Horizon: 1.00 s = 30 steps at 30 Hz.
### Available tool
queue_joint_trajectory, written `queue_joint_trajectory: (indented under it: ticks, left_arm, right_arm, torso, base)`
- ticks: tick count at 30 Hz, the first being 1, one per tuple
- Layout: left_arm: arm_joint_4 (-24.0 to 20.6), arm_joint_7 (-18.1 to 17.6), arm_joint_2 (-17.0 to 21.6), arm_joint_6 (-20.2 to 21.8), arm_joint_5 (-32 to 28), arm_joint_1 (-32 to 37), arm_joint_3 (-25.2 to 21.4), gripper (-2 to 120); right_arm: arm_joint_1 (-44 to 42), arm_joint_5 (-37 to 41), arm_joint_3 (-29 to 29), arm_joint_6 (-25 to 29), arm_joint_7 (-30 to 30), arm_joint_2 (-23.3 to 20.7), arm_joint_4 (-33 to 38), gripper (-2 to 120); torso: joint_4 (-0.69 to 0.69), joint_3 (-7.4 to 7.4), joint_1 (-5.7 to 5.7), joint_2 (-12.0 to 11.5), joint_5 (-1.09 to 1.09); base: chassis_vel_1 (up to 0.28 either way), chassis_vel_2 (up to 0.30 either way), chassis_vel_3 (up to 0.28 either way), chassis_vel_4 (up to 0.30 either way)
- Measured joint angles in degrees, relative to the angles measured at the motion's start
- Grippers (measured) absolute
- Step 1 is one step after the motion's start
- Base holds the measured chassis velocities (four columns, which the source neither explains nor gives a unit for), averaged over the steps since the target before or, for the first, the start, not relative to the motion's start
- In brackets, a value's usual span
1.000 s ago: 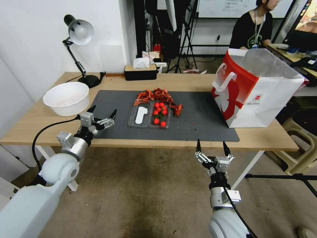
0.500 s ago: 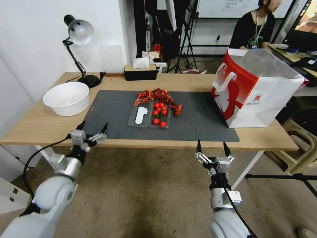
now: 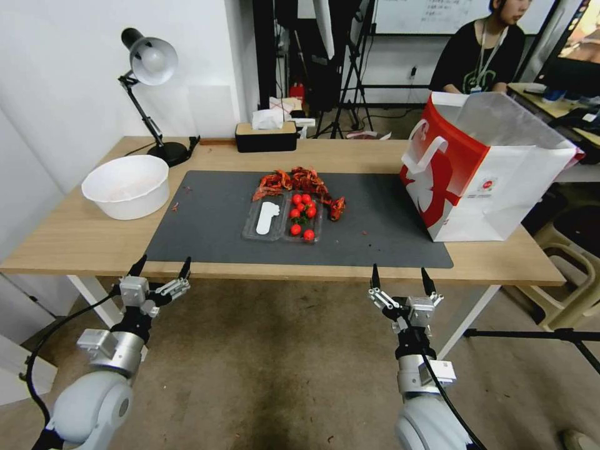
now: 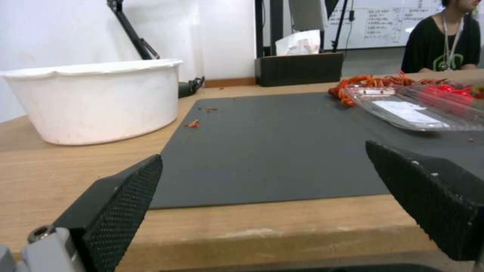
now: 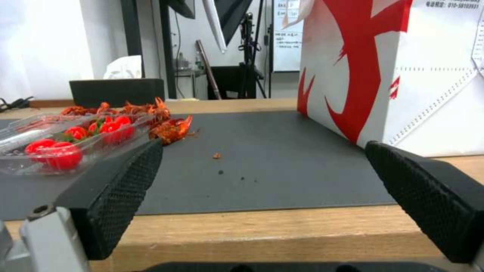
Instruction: Pick up the trash from the table and place it into the takeout bag.
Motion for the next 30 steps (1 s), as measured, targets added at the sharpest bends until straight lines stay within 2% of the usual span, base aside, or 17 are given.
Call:
queue_joint_trajectory:
  ticks: [18,30]
  left_arm:
    - [1.7,1.6,-0.1,-2.7,0.7,-0.4,0.2,100]
    - [2.2,1.8,0.1,-2.9,1.1,-0.9,0.6,100]
  right_arm:
    - [0.2,0.0,-0.2,-0.1,0.0,0.3,-0.5,100]
    - [-0.1,0.0,-0.2,-0.1,0.0,0.6,-0.6,100]
  torso:
    - [0.0,0.0,0.0,0.0,0.0]
    - [0.0,0.0,0.0,0.0,0.0]
  base:
    - [0.0,0.0,0.0,0.0]
    - [0.0,0.0,0.0,0.0]
